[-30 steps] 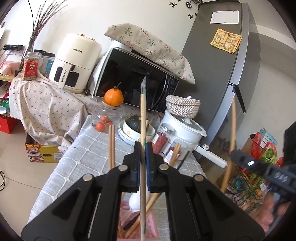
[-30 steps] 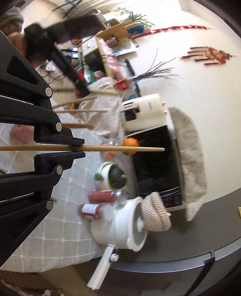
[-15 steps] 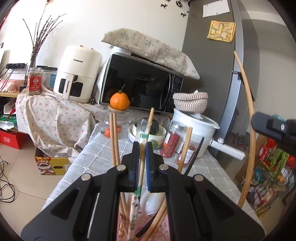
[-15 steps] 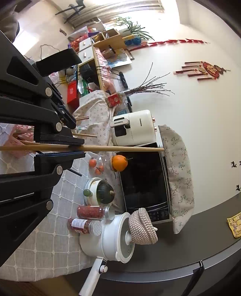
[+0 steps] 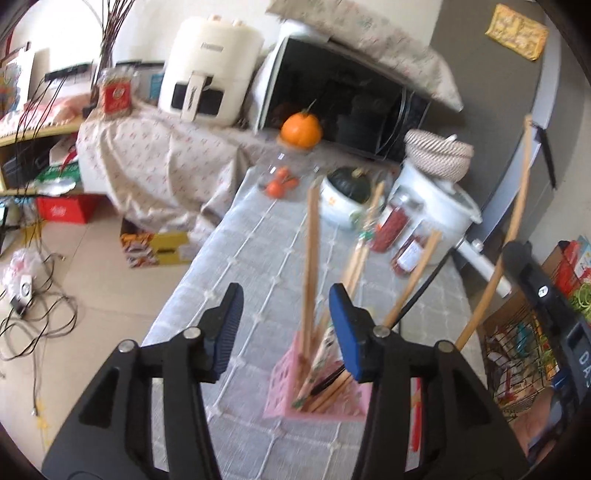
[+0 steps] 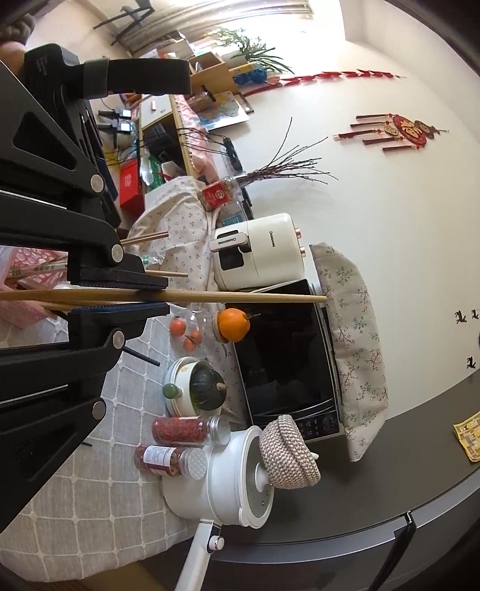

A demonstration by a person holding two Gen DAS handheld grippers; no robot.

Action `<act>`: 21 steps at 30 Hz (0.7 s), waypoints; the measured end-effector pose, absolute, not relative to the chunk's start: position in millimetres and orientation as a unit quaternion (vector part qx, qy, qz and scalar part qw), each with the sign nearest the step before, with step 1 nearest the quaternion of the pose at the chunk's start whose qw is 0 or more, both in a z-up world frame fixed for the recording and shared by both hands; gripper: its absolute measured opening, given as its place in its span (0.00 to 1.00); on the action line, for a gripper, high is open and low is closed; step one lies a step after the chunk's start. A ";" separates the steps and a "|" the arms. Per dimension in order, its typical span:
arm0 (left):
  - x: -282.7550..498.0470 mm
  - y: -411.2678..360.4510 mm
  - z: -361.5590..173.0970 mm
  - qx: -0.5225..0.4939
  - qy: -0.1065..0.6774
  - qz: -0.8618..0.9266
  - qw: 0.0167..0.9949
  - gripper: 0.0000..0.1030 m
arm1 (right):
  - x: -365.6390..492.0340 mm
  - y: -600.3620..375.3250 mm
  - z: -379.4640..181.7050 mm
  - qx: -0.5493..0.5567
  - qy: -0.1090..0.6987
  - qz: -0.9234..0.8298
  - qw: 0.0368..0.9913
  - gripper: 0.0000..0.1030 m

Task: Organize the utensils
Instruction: 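Drop both wooden chopsticks into the pink basket with both tools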

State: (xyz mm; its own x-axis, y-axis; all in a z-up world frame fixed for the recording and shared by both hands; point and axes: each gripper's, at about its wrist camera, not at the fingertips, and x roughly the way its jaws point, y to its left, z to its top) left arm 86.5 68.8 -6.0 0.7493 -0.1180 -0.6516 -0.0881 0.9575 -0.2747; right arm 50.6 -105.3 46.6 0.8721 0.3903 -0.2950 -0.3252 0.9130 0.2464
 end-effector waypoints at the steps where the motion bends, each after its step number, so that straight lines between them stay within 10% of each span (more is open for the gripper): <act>1: 88.2 71.9 -10.1 -0.150 0.364 -0.006 0.919 0.49 | 51.3 -101.7 46.3 0.095 0.167 0.185 0.964 0.06; 21: 90.4 88.2 -20.5 -0.177 0.401 -0.015 0.899 0.49 | 81.3 -68.1 10.5 0.058 0.235 0.200 0.949 0.08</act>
State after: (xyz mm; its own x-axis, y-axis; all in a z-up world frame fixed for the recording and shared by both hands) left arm 90.4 88.2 -20.5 0.6783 -0.1688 -0.7151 -0.1145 0.9371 -0.3297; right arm 81.3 -68.1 10.5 0.8093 0.4070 -0.4237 -0.3526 0.9133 0.2038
